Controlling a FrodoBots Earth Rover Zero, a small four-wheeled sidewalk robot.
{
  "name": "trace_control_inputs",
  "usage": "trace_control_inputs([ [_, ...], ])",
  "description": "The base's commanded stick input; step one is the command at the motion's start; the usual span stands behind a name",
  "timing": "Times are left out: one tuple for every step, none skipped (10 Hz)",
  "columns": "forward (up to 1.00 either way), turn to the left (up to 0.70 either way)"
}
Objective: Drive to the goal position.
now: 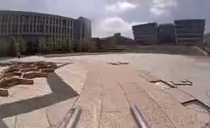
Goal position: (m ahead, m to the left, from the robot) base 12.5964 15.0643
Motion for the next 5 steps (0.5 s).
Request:
trace_control_inputs([
  [0.7,0.03],
  [0.7,0.03],
  [0.7,0.03],
  [0.7,0.03],
  [0.7,0.03],
])
